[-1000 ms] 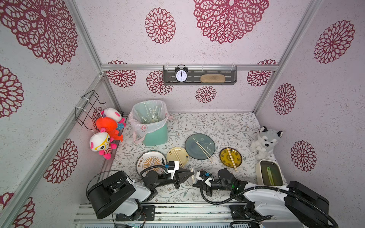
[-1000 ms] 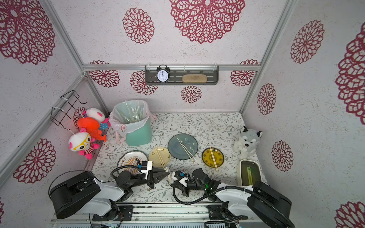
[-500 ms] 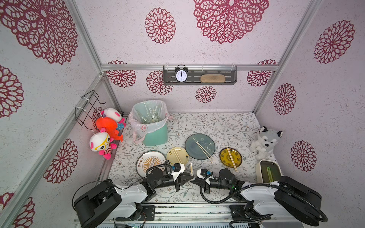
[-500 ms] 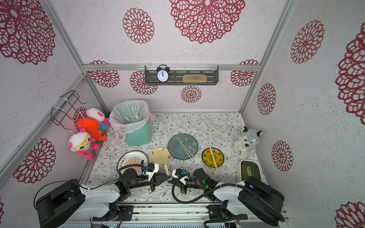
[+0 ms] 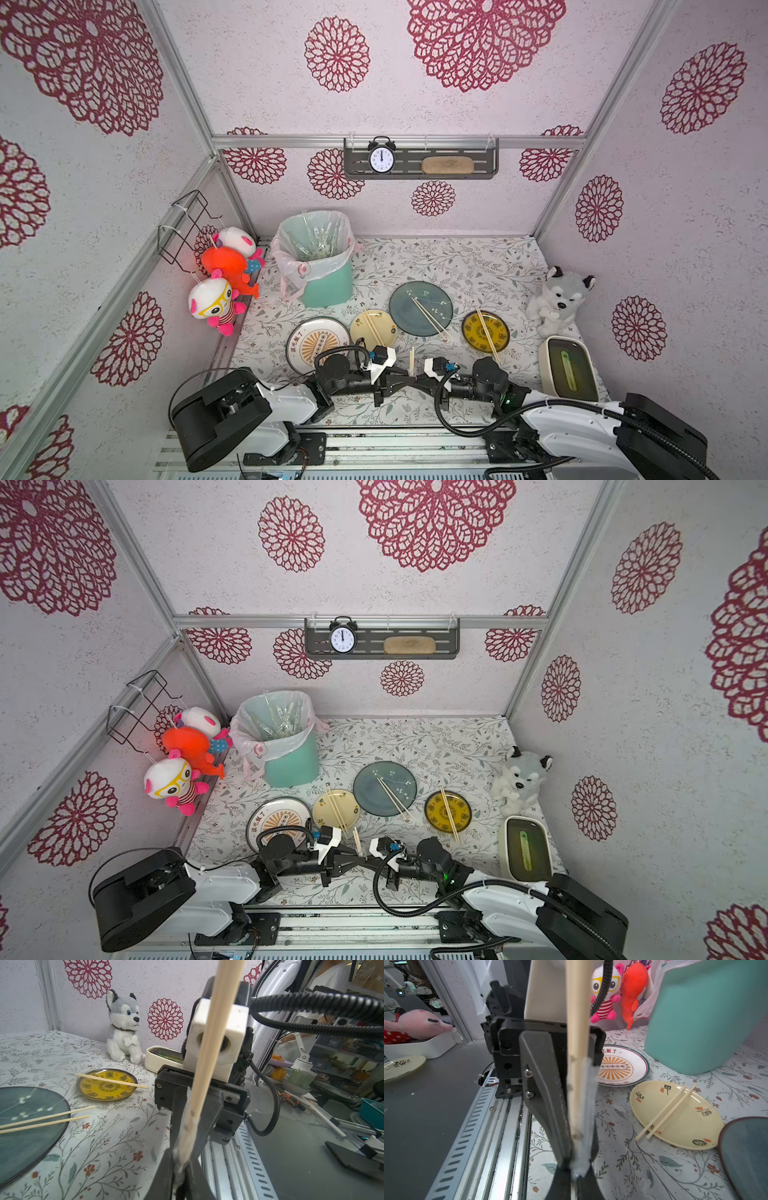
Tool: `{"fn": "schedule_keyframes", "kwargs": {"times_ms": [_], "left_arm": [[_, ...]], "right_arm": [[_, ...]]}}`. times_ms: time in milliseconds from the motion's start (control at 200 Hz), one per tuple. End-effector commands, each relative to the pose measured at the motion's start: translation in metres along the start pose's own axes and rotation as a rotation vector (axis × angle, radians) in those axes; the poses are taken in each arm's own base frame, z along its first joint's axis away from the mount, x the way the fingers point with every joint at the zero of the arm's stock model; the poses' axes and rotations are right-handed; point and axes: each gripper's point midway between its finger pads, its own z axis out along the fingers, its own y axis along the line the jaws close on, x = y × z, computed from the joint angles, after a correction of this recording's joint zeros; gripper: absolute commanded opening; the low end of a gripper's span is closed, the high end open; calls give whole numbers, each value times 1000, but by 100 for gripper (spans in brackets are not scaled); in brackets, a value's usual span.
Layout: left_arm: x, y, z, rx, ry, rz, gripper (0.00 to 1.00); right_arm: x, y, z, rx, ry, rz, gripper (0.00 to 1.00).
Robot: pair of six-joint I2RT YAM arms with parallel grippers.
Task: Remove the packaging of disposable chopsticks
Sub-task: Remove the packet bag from the disposable chopsticks.
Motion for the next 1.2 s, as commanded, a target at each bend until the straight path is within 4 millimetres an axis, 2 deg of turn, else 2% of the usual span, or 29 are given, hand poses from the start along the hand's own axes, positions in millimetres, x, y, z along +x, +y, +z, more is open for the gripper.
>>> {"fn": "schedule_keyframes", "kwargs": {"times_ms": [0, 60, 100, 125, 185, 260, 440, 540, 666, 741, 841, 961, 1071, 1146, 1191], "left_arm": [[47, -8, -9, 9, 192, -95, 6], [37, -11, -9, 18, 178, -78, 6], [28, -14, -9, 36, 155, -61, 11], [23, -16, -8, 44, 145, -52, 18], [9, -17, -8, 40, 123, -28, 43], [-7, -15, -8, 15, 97, 7, 60], [-44, -3, -19, -83, 29, 72, 70], [-49, 15, -27, -179, 28, 65, 72], [-52, 18, -24, -168, 12, 48, 73], [-54, 13, -18, -120, 6, 46, 67], [-53, 7, -12, -61, 2, 40, 51], [-57, 0, -12, -17, -40, 58, 40], [-61, -4, -11, 8, -54, 51, 13], [-60, -4, -12, 4, -52, 51, 0], [-59, -3, -12, 0, -52, 46, 0]], "right_arm": [[-77, 1, -6, 8, -261, -122, 0], [-66, -1, -4, 13, -246, -100, 0], [-60, -2, 0, 10, -227, -81, 0], [-56, -3, 2, 8, -215, -71, 0], [-50, -3, 7, 1, -198, -52, 0], [-48, -1, 11, -18, -194, -40, 0], [-45, 2, 15, -30, -182, -35, 0], [-46, 5, 13, -31, -188, -39, 0], [-47, 9, 13, -46, -187, -41, 0], [-48, 11, 15, -50, -181, -43, 0], [-49, 12, 14, -51, -185, -48, 0], [-45, 12, 17, -51, -167, -41, 0], [-42, 11, 18, -50, -163, -37, 0], [-40, 11, 19, -50, -163, -36, 0], [-40, 11, 18, -48, -166, -35, 0]]}}
